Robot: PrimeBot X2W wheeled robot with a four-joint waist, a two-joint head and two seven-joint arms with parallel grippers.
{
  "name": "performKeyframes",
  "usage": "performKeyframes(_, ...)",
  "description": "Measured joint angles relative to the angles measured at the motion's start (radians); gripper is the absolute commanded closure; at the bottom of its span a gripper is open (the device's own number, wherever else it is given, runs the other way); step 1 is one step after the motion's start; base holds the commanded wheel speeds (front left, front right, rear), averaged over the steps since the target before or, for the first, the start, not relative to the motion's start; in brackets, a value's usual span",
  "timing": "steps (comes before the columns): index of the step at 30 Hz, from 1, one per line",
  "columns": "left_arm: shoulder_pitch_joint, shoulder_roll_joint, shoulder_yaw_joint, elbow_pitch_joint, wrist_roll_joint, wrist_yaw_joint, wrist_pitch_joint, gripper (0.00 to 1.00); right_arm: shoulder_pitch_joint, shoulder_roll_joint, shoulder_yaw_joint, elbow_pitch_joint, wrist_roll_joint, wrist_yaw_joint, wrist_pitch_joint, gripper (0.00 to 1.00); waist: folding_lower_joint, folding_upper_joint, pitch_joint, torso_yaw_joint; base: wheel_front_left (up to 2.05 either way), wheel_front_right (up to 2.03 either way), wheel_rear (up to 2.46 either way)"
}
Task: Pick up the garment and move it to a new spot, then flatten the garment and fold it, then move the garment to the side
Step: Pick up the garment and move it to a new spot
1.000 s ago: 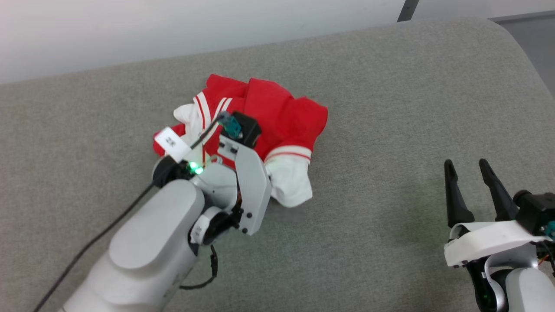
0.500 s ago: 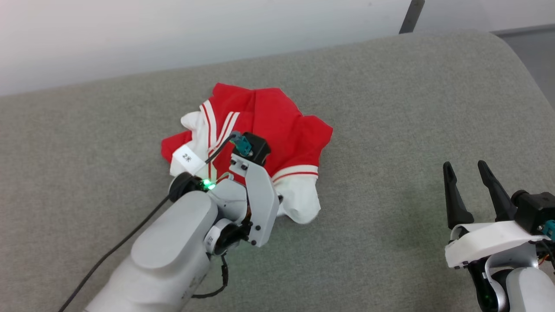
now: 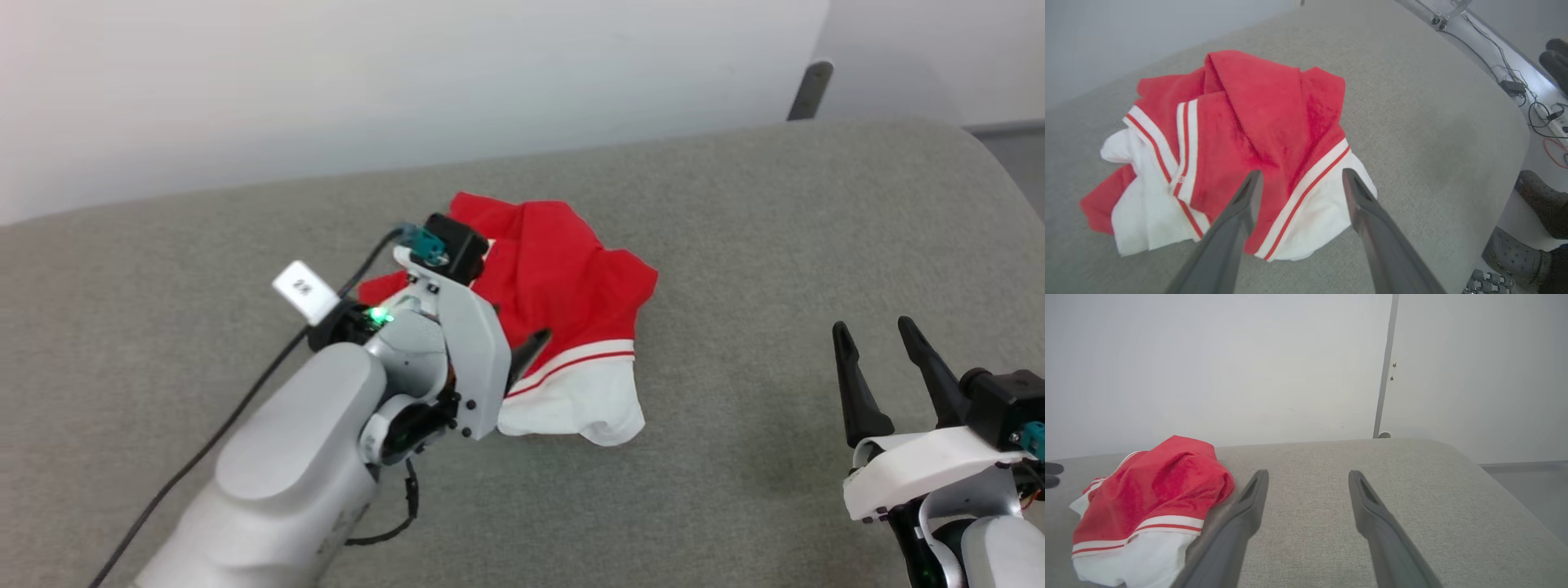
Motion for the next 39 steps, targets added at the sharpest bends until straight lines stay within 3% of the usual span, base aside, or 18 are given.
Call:
performKeyframes(5,0.033,0.040,0.032,-0.053,0.003,0.002,-0.080,0.00,0.012,-0.011,0.015,-0.005,0.000,0.000,0.010,0.00,0.0000,0.0000,-0.037,0.028,0.00,0.00,0.00)
performKeyframes(10,0.091,0.091,0.085,-0.109,0.022,0.004,-0.227,0.00,0.028,-0.021,0.021,-0.004,0.002,0.000,0.016,0.00,0.0000,0.0000,-0.076,0.059,0.00,0.00,0.00)
performKeyframes(24,0.346,0.230,0.244,-0.186,0.029,0.063,-0.569,0.00,0.087,-0.050,-0.006,0.009,0.005,0.000,-0.024,0.00,0.0000,0.0000,-0.152,0.154,0.00,0.00,0.00)
performKeyframes(32,0.480,0.258,0.298,-0.171,0.036,0.081,-0.734,0.00,0.111,-0.060,-0.020,0.029,-0.002,0.000,-0.069,0.00,0.0000,0.0000,-0.181,0.194,0.00,0.00,0.00)
performKeyframes(39,0.596,0.263,0.365,-0.138,0.027,0.085,-0.789,0.00,0.134,-0.066,-0.039,0.046,-0.007,0.000,-0.095,0.00,0.0000,0.0000,-0.200,0.222,0.00,0.00,0.00)
